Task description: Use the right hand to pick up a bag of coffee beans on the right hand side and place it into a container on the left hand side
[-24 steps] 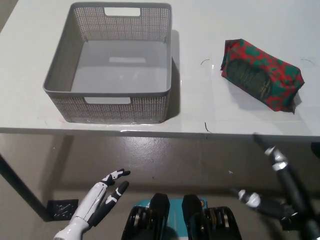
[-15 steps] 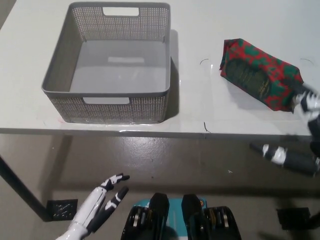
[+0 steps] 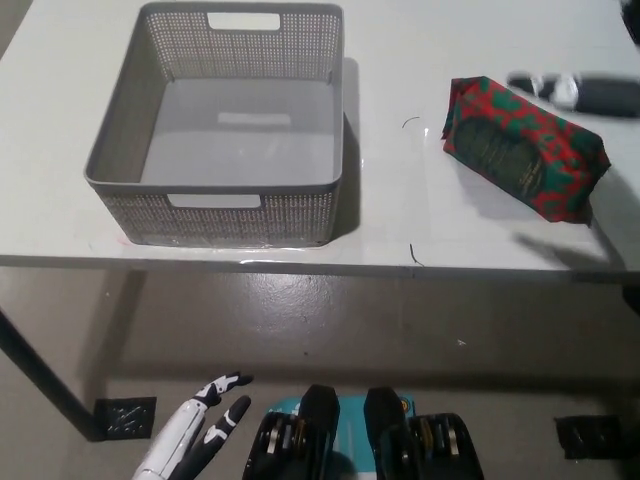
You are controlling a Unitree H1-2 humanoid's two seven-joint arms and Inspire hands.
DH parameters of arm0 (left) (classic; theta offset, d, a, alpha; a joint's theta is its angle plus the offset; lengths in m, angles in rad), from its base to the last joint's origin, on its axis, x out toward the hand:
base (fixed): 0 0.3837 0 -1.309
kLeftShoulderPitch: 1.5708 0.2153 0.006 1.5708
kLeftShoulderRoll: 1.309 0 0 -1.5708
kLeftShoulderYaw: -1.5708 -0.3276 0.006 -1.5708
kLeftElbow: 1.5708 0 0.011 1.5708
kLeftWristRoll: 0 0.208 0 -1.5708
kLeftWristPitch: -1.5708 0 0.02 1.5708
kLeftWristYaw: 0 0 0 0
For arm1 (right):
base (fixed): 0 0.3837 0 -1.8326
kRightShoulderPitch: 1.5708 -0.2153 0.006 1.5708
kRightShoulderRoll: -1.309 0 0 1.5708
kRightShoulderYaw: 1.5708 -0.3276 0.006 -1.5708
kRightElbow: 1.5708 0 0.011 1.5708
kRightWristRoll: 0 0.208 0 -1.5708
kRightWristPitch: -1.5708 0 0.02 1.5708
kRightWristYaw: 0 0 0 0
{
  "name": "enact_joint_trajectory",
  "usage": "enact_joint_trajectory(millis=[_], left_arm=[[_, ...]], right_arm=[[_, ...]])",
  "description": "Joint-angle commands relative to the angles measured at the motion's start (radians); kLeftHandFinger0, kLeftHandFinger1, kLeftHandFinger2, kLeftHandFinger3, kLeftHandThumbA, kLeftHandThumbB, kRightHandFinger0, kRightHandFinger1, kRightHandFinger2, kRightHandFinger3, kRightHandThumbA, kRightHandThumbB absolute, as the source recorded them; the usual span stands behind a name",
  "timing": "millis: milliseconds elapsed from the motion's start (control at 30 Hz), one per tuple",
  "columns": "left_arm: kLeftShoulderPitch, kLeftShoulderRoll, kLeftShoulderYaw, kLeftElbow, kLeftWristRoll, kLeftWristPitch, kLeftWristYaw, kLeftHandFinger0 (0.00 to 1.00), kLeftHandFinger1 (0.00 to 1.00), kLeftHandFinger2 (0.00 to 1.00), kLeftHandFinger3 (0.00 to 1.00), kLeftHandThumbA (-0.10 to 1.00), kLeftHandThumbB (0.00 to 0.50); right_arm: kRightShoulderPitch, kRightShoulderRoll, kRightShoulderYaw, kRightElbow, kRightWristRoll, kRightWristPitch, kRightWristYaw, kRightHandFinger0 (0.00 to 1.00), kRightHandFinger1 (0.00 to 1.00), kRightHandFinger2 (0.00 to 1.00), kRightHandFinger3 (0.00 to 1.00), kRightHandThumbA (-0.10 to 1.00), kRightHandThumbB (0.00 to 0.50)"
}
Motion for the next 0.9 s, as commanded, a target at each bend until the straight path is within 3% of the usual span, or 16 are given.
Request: enact_joint_trajectory(millis=[0,367,567,867], left_arm=[[0.022,0.008,0.032,-0.060,0.013,-0.051,0.028,1.00,1.00,1.00,1.00,1.00,0.237],[0.026,0.004,0.042,-0.050,0.008,-0.062,0.023,1.00,1.00,1.00,1.00,1.00,0.214],[0.024,0.001,0.047,-0.053,0.007,-0.060,0.013,1.00,1.00,1.00,1.00,1.00,0.216],[0.013,0.000,0.048,-0.048,0.012,-0.061,0.010,1.00,1.00,1.00,1.00,1.00,0.221]], right_arm=[[-0.328,-0.017,0.105,0.331,-0.107,0.137,0.145,1.00,1.00,1.00,1.00,0.95,0.500],[-0.464,0.061,0.176,0.800,-0.043,0.056,0.043,1.00,1.00,1.00,1.00,0.87,0.500],[-0.504,0.089,0.209,1.053,-0.030,0.013,0.007,1.00,1.00,1.00,1.00,0.91,0.500],[-0.492,0.116,0.185,1.254,0.034,-0.042,-0.048,1.00,1.00,1.00,1.00,0.82,0.500]])
